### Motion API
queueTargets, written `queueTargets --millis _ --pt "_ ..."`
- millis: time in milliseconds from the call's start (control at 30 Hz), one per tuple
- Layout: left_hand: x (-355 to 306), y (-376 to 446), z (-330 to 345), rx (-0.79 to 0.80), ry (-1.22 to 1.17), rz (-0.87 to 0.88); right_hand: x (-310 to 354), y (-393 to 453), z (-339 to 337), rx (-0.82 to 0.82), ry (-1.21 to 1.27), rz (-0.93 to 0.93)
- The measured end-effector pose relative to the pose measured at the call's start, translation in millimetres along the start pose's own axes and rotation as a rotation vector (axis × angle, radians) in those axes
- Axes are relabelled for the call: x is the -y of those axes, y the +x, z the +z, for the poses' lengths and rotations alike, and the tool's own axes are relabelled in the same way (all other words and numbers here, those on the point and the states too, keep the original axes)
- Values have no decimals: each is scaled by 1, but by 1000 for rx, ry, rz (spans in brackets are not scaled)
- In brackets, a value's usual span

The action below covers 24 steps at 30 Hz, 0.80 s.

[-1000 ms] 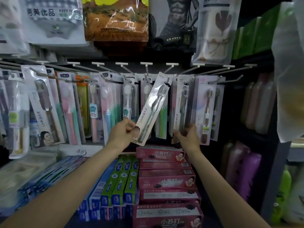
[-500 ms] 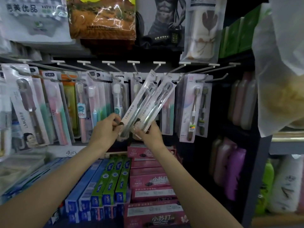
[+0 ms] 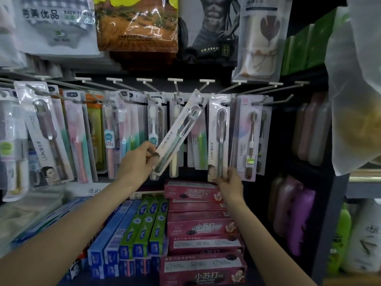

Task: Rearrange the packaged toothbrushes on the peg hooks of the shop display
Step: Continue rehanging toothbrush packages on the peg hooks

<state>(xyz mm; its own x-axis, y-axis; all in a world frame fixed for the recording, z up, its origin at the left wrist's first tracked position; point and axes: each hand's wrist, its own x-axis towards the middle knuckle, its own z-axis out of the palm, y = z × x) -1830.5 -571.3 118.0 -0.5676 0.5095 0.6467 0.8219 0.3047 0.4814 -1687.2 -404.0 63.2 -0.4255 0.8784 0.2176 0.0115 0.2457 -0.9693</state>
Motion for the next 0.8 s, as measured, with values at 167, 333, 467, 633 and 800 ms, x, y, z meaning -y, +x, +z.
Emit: queueTargets --millis 167,333,467,633,800 --pt "-3 -3 8 4 -20 12 -12 5 -16 -35 -5 5" --pt "-2 -3 7 1 -6 11 -14 6 -17 -97 71 27" --pt "3 -1 -1 -14 3 36 -27 1 -8 -28 11 239" --pt "5 1 -9 -67 58 94 -4 -12 17 185 -35 38" --pt "-2 -5 -12 -25 -6 84 45 -9 42 272 217 -174"
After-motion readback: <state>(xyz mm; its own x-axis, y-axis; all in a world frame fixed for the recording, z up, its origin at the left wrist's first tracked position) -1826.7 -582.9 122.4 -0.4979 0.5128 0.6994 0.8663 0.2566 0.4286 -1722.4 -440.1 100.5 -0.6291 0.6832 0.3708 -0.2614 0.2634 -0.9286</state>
